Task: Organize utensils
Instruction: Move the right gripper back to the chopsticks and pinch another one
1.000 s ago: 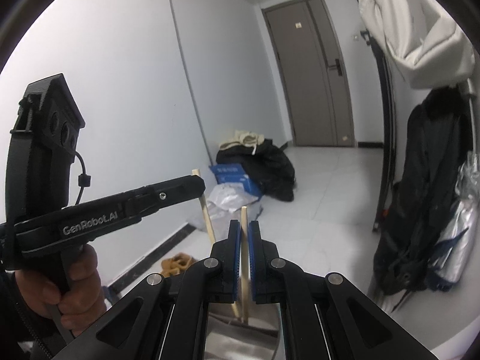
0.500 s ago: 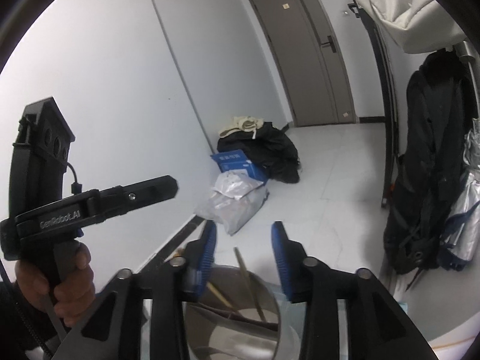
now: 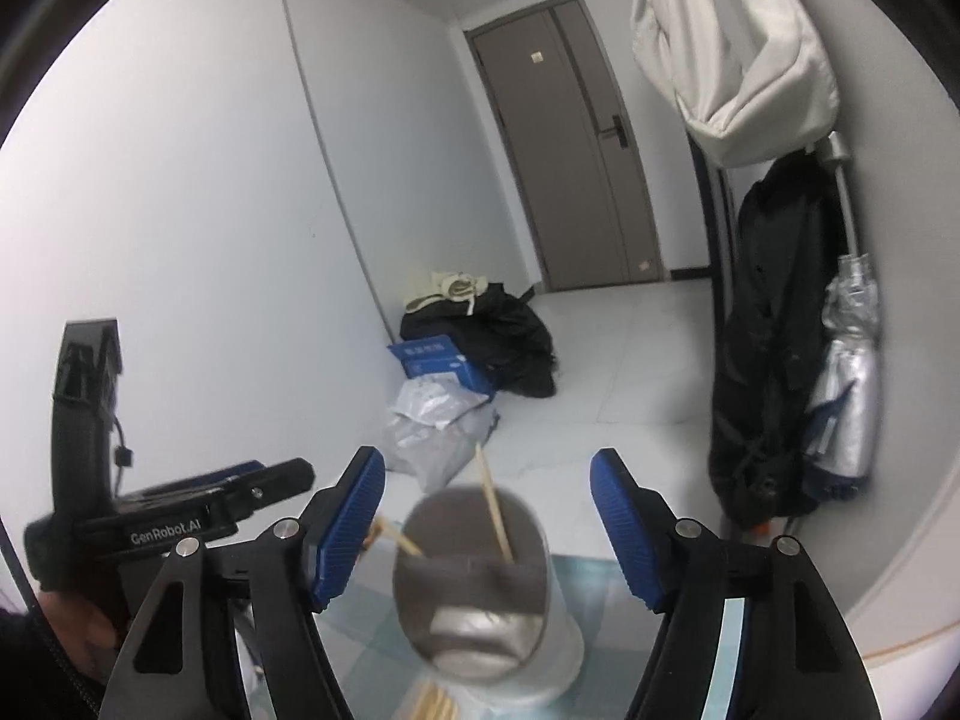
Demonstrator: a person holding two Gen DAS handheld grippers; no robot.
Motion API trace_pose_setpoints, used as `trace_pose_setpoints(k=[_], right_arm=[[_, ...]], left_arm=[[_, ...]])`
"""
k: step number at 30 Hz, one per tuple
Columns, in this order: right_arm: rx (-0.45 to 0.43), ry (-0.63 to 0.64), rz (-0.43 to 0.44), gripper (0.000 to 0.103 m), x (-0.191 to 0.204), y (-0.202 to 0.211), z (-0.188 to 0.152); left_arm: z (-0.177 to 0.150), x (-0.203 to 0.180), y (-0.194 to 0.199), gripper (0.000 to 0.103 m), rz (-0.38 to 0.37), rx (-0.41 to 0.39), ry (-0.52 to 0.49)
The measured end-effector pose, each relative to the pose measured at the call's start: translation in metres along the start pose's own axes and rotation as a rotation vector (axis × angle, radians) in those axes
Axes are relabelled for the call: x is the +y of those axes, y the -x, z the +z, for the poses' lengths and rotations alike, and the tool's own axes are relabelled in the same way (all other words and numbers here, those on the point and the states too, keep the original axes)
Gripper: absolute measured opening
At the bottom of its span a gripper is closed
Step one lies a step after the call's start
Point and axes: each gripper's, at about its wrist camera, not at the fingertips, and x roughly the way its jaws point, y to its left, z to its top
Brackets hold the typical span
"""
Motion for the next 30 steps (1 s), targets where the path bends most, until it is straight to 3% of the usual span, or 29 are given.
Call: trace_pose_setpoints(k=[1, 6, 13, 20, 24, 30], right_arm=[[0.009, 0.012, -0.022, 0.079, 0.005, 0.006, -0.004], [0.024, -0.003, -0.063, 0.089, 0.028, 0.037, -0.028], [0.095, -0.042, -0.075, 0.09, 0.04, 0.042, -0.076], [0.249, -0.064, -0.114, 0.09, 0.029, 0.021, -0.122], [0.344, -0.056, -0.127, 0.088, 0.022, 0.002, -0.141], [0.448, 0.042, -0.136, 0.07, 0.026, -0.029, -0.162]], left_arm=[[-0.003, 0.0, 0.007, 0.075, 0.025, -0.015, 0.005], [-0.018, -0.001, 0.034, 0.085, 0.076, -0.065, -0.012], [-0.054, 0.009, 0.039, 0.09, 0.076, -0.035, 0.026], [-0.082, 0.022, 0.015, 0.09, 0.076, 0.029, 0.044], [-0.095, 0.033, 0.006, 0.09, 0.102, 0.037, 0.033], [-0.112, 0.052, -0.006, 0.09, 0.13, 0.044, 0.015]])
